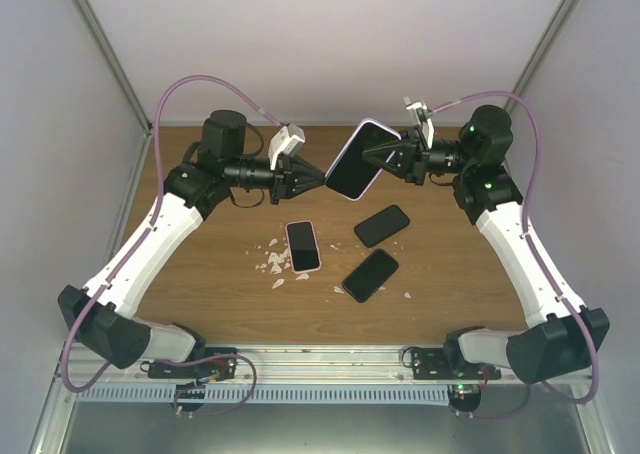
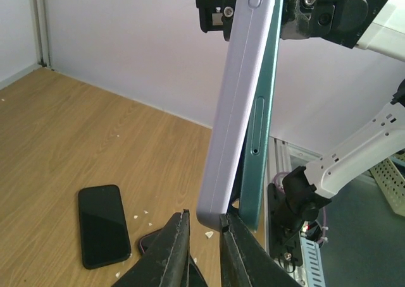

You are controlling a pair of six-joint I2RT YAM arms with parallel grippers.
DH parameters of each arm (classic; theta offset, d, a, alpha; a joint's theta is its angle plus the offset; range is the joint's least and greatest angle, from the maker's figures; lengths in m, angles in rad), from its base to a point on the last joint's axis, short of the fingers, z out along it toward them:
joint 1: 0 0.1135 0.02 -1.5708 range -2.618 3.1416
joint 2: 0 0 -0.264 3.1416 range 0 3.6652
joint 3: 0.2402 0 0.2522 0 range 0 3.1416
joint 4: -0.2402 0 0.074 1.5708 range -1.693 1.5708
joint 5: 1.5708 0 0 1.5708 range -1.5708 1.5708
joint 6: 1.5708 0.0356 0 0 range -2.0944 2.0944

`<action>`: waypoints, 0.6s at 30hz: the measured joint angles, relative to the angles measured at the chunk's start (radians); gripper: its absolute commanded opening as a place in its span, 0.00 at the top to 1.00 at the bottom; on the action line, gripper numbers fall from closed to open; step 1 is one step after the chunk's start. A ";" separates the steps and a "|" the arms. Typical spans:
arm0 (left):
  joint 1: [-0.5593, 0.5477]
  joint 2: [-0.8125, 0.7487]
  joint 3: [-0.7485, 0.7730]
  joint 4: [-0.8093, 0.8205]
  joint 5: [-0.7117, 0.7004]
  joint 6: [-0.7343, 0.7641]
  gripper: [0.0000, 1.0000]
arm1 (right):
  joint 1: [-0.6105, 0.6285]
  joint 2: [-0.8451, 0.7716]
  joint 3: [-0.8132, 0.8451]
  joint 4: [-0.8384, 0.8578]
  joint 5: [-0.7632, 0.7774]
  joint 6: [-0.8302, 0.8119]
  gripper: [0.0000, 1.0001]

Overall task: Take the phone out of the phone case
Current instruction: Remove the phone case from the phone.

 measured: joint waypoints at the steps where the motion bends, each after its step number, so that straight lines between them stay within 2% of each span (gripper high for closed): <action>1: 0.001 0.002 0.003 0.000 0.000 0.000 0.86 | 0.000 0.000 -0.005 0.018 0.000 0.016 1.00; 7: 0.003 0.018 0.027 -0.005 0.023 0.001 0.86 | 0.002 0.000 -0.016 0.093 0.000 0.075 1.00; 18: 0.006 0.036 0.032 -0.007 0.096 0.000 0.86 | 0.019 0.000 -0.016 0.116 -0.004 0.086 0.99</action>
